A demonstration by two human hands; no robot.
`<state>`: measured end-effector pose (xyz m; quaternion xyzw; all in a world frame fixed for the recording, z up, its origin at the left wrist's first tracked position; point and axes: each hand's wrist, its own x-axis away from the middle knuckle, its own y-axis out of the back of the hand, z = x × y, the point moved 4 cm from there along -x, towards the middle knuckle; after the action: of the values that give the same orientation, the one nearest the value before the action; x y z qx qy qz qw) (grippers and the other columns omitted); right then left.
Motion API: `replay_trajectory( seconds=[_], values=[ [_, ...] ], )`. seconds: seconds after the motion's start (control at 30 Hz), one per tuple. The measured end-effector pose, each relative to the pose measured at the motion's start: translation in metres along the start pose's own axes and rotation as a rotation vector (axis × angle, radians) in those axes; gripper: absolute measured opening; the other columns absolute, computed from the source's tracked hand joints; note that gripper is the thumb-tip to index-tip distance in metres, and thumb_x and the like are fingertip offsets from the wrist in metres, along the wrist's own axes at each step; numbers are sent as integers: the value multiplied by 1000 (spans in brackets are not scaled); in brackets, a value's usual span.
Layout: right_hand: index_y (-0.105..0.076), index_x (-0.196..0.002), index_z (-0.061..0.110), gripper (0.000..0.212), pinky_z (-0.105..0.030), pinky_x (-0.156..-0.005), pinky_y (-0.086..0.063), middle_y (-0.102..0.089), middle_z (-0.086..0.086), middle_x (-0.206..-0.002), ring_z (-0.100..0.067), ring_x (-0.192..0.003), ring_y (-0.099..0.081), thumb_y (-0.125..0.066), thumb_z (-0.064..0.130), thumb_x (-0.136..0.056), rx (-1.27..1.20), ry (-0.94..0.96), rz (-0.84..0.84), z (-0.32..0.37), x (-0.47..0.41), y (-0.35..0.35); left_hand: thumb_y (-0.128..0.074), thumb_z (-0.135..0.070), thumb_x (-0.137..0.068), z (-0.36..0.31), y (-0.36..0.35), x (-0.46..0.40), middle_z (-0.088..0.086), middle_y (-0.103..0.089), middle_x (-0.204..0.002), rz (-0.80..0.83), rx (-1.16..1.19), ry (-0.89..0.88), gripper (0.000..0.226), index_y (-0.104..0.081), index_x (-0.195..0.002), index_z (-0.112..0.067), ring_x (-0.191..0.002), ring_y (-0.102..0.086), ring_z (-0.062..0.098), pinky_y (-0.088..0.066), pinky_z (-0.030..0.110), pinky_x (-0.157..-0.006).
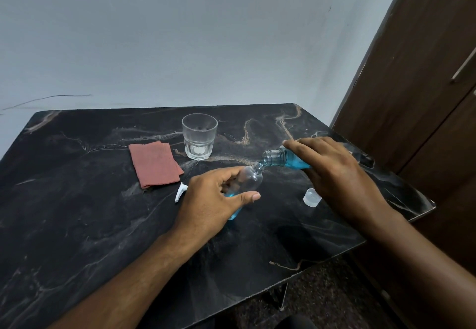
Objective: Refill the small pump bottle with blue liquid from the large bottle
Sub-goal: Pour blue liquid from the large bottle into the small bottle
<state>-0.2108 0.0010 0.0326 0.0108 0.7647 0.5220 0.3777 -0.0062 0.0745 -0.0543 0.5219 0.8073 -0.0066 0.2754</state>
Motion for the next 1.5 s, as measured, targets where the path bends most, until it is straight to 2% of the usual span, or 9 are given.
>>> replay_trajectory(
  seconds=[0.43,0.57,0.73,0.93,1.13,1.5],
  values=[
    [-60,-136,10,56,-46,-87,-53,-67,-12,-121,-31,-105,-61,-76,-1,-84,12,10,10,0,-1,1,-92,-38,-68,1,0,0,-33,-72,-101,3,-3,-4,55,-75,-120,-34,-96,-68,-17,-49,1,-77],
    [-60,-136,10,55,-46,-87,-52,-67,-12,-121,-31,-105,-61,-75,0,-84,14,13,12,-1,-2,1,-92,-37,-68,1,0,0,-41,-71,-95,11,4,-7,53,-75,-117,-36,-93,-69,-15,-50,2,-76],
    [-60,-136,10,57,-47,-87,-53,-67,-12,-121,-32,-105,-61,-76,-3,-83,19,19,1,-1,-1,2,-93,-36,-67,2,0,0,-35,-72,-97,3,9,-11,54,-75,-118,-35,-93,-69,-15,-50,2,-75],
    [-60,-136,11,56,-46,-86,-53,-68,-12,-120,-32,-104,-61,-76,-2,-83,22,20,-3,0,-1,3,-92,-37,-67,2,0,0,-40,-71,-97,9,7,-20,53,-75,-118,-37,-93,-70,-13,-54,6,-77],
    [-60,-136,11,55,-44,-86,-52,-67,-11,-120,-31,-104,-61,-75,-2,-84,24,24,3,0,-1,3,-91,-40,-67,1,0,0,-46,-67,-98,11,12,-28,53,-72,-116,-41,-96,-69,-16,-53,5,-79],
    [-61,-135,10,57,-47,-84,-53,-68,-12,-118,-32,-101,-62,-77,-4,-82,28,32,-4,1,-2,4,-91,-41,-67,1,1,0,-38,-72,-102,4,20,-28,53,-72,-117,-43,-96,-70,-13,-56,10,-82]
  ],
)
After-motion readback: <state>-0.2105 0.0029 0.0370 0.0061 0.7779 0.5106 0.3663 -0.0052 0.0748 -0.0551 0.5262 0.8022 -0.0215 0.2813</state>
